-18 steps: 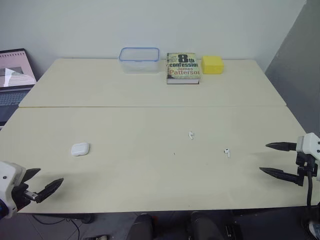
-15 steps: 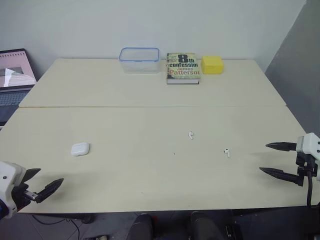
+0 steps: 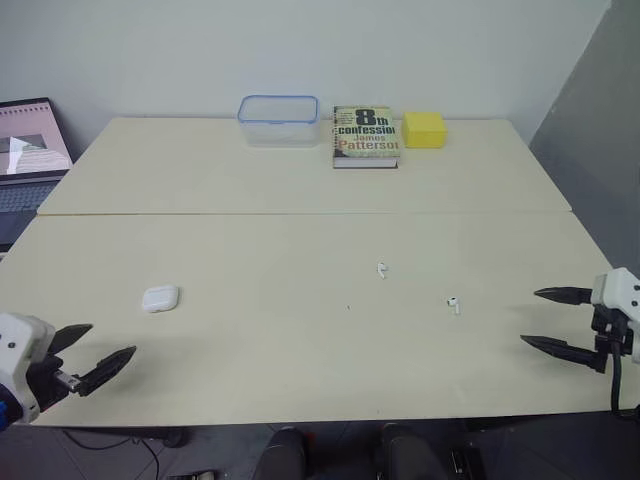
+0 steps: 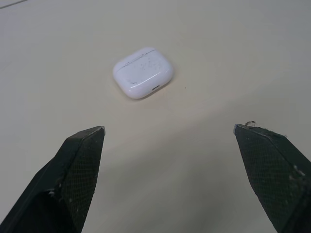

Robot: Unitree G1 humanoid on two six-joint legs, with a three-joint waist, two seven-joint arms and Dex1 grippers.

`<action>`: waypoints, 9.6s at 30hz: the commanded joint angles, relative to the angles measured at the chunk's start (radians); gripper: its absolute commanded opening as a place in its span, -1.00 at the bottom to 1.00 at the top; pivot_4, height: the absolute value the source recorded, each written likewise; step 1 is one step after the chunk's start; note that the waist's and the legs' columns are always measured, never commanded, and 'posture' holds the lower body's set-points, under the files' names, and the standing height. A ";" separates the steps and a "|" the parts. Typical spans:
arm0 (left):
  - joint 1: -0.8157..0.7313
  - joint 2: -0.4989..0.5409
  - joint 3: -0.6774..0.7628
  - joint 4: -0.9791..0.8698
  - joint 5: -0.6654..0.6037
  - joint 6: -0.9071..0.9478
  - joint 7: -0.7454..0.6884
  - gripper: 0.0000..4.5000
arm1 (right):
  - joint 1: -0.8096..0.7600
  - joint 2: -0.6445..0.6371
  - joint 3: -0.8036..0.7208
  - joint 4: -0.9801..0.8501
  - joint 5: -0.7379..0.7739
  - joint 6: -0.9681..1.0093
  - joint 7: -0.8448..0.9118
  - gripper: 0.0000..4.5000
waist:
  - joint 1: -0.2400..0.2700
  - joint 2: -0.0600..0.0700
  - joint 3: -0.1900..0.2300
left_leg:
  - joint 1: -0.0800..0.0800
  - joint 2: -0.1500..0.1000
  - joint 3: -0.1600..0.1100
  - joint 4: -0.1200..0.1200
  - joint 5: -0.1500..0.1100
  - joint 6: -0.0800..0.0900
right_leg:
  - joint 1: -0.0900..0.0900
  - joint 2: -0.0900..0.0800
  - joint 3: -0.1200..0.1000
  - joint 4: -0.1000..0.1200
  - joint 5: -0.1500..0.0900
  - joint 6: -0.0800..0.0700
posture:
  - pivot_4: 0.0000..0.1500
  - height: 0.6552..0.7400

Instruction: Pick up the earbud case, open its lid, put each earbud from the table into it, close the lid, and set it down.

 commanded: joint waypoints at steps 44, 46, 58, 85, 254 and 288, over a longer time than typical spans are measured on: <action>-0.326 -0.347 -0.246 0.015 0.054 0.221 0.572 1.00 | -0.647 0.153 0.363 -0.236 0.161 0.287 -0.056 0.93 | 0.019 0.002 -0.002 | 0.001 -0.001 -0.002 0.003 0.000 0.000 | 0.001 0.003 0.000 0.002 0.006 0.009 | 1.00 1.00; -0.352 -0.344 -0.246 0.039 0.060 0.224 0.591 1.00 | -0.655 0.156 0.369 -0.239 0.169 0.294 -0.052 0.93 | 0.020 0.003 -0.003 | 0.001 -0.001 -0.001 0.003 0.000 0.000 | 0.001 0.003 0.000 0.002 0.007 0.009 | 1.00 1.00; -0.471 -0.345 -0.295 0.102 0.081 0.308 0.649 1.00 | -0.704 0.185 0.415 -0.217 0.161 0.297 -0.022 0.93 | 0.023 0.004 -0.003 | 0.002 -0.001 -0.001 0.003 0.000 0.000 | 0.002 0.004 0.000 0.002 0.007 0.010 | 1.00 1.00; -0.432 -0.280 -0.622 -0.051 0.127 -0.099 0.167 0.22 | -0.542 0.167 0.322 -0.347 0.309 0.564 -0.180 1.00 | 0.048 0.005 -0.003 | -0.004 -0.004 0.002 0.004 0.000 0.001 | 0.001 0.000 0.001 -0.005 0.012 0.008 | 1.00 1.00; -0.591 -0.407 -0.900 -0.171 0.017 -0.025 -0.071 -0.66 | -0.714 0.259 0.686 -0.382 -0.162 0.343 -0.162 0.74 | 0.021 0.004 0.000 | -0.001 0.003 0.002 0.006 -0.001 0.002 | -0.001 0.017 0.002 -0.001 0.013 0.007 | 1.00 1.00; -0.586 -0.473 -0.735 -0.079 0.063 -0.220 0.147 -0.66 | -0.505 0.241 0.299 -0.359 -0.042 0.286 -0.239 0.74 | 0.025 0.004 0.000 | -0.002 0.003 0.002 0.006 -0.001 0.003 | -0.002 0.017 0.002 -0.002 0.013 0.007 | 1.00 1.00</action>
